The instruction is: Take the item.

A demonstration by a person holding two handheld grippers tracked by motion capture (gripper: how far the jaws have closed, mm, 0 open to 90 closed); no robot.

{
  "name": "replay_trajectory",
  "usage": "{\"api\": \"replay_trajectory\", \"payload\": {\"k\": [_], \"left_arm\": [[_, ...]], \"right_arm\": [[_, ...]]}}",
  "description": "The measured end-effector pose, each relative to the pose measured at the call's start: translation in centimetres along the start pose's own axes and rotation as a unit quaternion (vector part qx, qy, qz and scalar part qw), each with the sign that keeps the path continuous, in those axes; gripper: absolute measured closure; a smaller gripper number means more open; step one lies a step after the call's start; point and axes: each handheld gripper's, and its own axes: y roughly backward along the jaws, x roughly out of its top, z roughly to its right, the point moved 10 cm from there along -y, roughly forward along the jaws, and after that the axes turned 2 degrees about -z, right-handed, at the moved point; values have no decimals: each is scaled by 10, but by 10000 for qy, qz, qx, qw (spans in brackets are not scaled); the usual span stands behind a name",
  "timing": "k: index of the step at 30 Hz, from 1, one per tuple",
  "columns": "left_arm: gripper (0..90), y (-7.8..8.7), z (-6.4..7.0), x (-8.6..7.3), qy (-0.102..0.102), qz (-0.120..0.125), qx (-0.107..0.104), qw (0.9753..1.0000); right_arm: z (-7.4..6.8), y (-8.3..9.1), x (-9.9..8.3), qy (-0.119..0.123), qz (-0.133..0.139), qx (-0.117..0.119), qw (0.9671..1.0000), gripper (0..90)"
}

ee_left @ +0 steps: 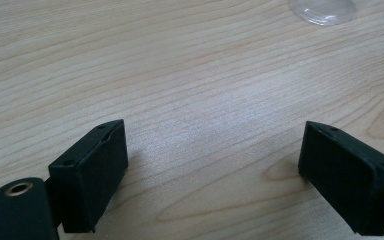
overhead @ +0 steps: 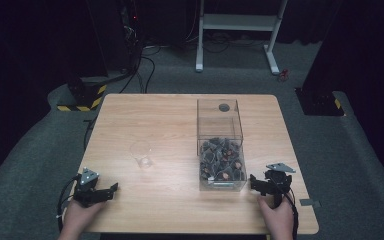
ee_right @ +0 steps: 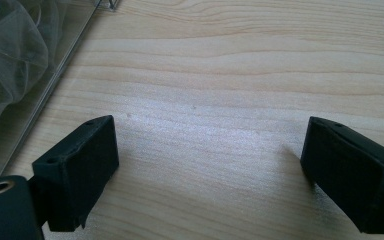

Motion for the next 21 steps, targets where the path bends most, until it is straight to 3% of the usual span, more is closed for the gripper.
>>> {"api": "replay_trajectory", "payload": {"k": [9, 16, 21], "left_arm": [[96, -3, 0, 2, -13, -6, -55, 10000], [86, -4, 0, 3, 3, -33, -7, 10000], [90, -2, 0, 1, 14, -26, 53, 10000]], "right_arm": [[-2, 4, -4, 13, -2, 51, 10000, 80], [-1, 5, -5, 253, 3, 257, 9993, 77], [-2, 5, -6, 242, -10, 263, 9994, 78]]}}
